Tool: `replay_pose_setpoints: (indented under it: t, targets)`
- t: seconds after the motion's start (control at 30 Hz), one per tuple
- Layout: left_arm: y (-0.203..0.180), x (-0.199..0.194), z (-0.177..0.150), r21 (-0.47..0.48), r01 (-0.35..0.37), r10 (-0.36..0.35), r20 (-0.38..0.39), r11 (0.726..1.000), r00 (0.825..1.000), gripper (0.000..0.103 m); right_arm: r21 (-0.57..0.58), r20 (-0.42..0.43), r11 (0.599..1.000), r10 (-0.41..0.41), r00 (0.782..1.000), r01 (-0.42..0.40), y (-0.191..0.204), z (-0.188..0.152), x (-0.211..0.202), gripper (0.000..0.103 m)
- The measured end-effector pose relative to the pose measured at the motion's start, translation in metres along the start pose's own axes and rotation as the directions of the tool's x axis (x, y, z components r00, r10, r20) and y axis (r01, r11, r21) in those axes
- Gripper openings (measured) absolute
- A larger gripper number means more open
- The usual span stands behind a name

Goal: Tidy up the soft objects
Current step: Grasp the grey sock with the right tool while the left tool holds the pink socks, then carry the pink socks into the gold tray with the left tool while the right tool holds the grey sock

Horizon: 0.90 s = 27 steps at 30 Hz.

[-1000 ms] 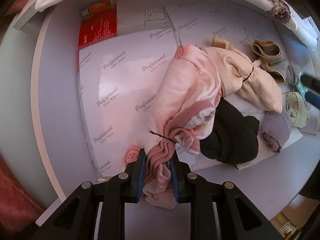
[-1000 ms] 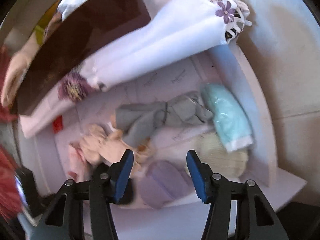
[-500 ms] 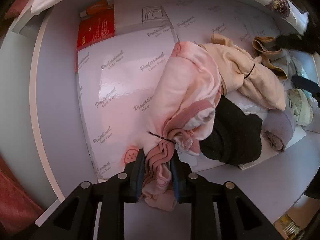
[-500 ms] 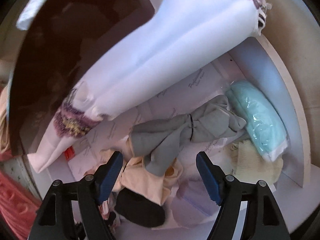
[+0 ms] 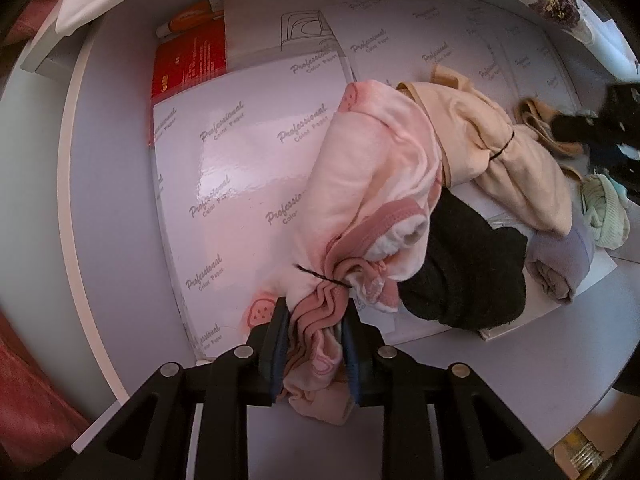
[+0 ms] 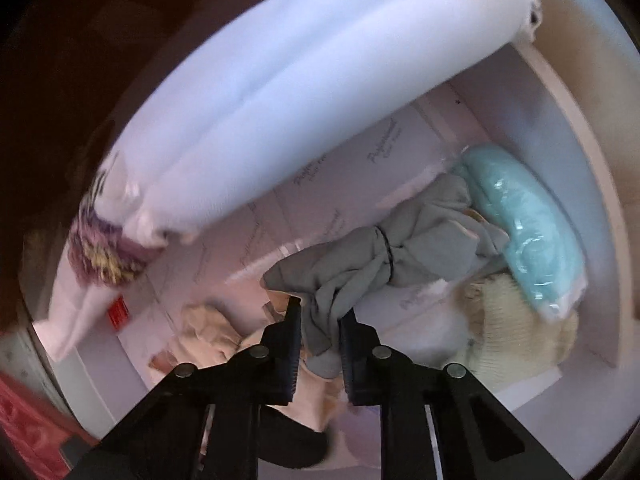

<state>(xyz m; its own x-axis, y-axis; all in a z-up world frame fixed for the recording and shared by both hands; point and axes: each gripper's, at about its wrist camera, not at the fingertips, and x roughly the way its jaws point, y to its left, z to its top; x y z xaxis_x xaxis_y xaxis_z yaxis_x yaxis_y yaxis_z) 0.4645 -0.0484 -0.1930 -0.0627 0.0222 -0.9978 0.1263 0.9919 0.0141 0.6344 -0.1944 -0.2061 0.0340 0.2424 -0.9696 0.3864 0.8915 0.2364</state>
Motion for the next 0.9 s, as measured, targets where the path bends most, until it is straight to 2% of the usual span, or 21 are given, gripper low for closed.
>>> replay_pose_setpoints:
  t: [0.17,0.27,0.37,0.47,0.57,0.73,0.9]
  targets:
    - [0.0,0.0,0.0,-0.001,0.001,-0.001,0.001,1.0,1.0,0.024,-0.127,0.022,0.992,-0.021,1.0,0.024,0.015,-0.005,-0.025,0.015]
    - [0.0,-0.001,0.0,-0.005,0.006,-0.006,0.001,1.0,1.0,0.024,-0.207,-0.004,0.978,-0.035,0.999,0.033,0.027,-0.019,-0.03,0.015]
    - [0.001,-0.001,0.0,-0.007,0.009,-0.009,0.004,1.0,1.0,0.024,-0.314,-0.047,0.947,-0.093,0.995,0.073,0.034,-0.039,-0.02,0.015]
    - [0.001,-0.001,0.0,-0.012,0.013,-0.013,0.007,1.0,1.0,0.024,-0.373,-0.057,0.922,-0.137,0.989,0.106,0.037,-0.048,-0.003,0.015]
    - [0.003,-0.001,0.0,-0.024,0.025,-0.025,0.008,0.999,1.0,0.024,-0.389,-0.058,0.917,-0.122,0.991,0.09,0.039,-0.047,0.005,0.016]
    - [0.007,-0.002,0.001,-0.041,0.04,-0.04,0.008,0.998,0.999,0.024,-0.356,-0.065,0.933,-0.088,0.994,0.059,0.025,-0.041,0.011,0.017]
    - [0.009,-0.005,0.0,-0.051,0.041,-0.041,0.012,0.998,0.999,0.024,-0.36,-0.068,0.931,-0.094,0.993,0.063,0.01,-0.033,0.013,0.017]
